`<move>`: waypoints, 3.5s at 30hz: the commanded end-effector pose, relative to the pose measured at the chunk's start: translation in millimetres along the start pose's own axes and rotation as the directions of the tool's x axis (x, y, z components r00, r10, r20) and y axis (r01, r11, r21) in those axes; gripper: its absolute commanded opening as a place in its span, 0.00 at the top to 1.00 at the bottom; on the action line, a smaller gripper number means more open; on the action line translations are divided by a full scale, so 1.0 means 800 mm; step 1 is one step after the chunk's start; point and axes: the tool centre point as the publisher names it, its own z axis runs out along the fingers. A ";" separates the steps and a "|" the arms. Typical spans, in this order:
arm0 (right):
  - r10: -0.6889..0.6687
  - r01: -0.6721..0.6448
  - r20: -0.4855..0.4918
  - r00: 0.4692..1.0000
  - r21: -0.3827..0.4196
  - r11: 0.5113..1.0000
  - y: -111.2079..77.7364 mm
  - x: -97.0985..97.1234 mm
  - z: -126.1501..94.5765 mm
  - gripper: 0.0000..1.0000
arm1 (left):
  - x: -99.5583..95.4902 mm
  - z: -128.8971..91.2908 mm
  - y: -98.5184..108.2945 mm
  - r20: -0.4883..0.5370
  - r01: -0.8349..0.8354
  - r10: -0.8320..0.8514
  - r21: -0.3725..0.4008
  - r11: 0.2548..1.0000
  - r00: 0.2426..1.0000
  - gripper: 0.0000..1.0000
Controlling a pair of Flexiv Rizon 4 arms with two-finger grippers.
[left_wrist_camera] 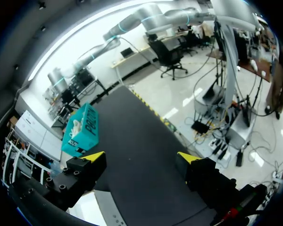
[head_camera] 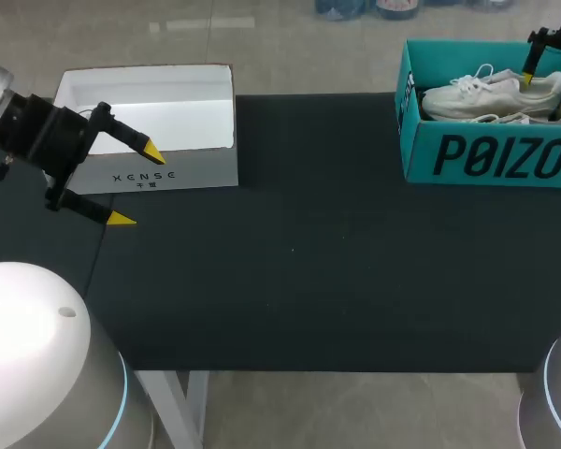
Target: Take the shoe out of the shoebox, open the shoe tongue, remove and reinsert the insole, then place the shoe into the shoebox
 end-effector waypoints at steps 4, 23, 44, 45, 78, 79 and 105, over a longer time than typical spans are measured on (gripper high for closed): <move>-0.005 0.003 -0.011 1.000 -0.152 0.988 -0.045 -0.002 -0.004 0.00 | -0.001 -0.001 0.000 -0.003 0.000 0.000 -0.002 1.000 1.000 0.00; -0.005 0.003 -0.011 1.000 -0.152 0.988 -0.045 -0.002 -0.004 0.00 | -0.001 -0.001 0.000 -0.003 0.000 0.000 -0.002 1.000 1.000 0.00; -0.005 0.003 -0.011 1.000 -0.152 0.988 -0.045 -0.002 -0.004 0.00 | -0.001 -0.001 0.000 -0.003 0.000 0.000 -0.002 1.000 1.000 0.00; -0.005 0.003 -0.011 1.000 -0.152 0.988 -0.045 -0.002 -0.004 0.00 | -0.001 -0.001 0.000 -0.003 0.000 0.000 -0.002 1.000 1.000 0.00; -0.005 0.003 -0.011 1.000 -0.152 0.988 -0.045 -0.002 -0.004 0.00 | 0.006 -0.029 -0.033 0.196 0.717 -0.697 -0.315 0.622 0.690 0.00; -0.005 0.003 -0.011 1.000 -0.152 0.988 -0.045 -0.002 -0.004 0.00 | 0.005 -0.026 -0.033 0.222 0.712 -0.682 -0.335 0.617 0.696 0.00; -0.005 0.003 -0.011 1.000 -0.152 0.988 -0.045 -0.002 -0.004 0.00 | -0.059 -0.023 -0.019 0.349 0.851 -0.782 -0.311 0.424 0.517 0.00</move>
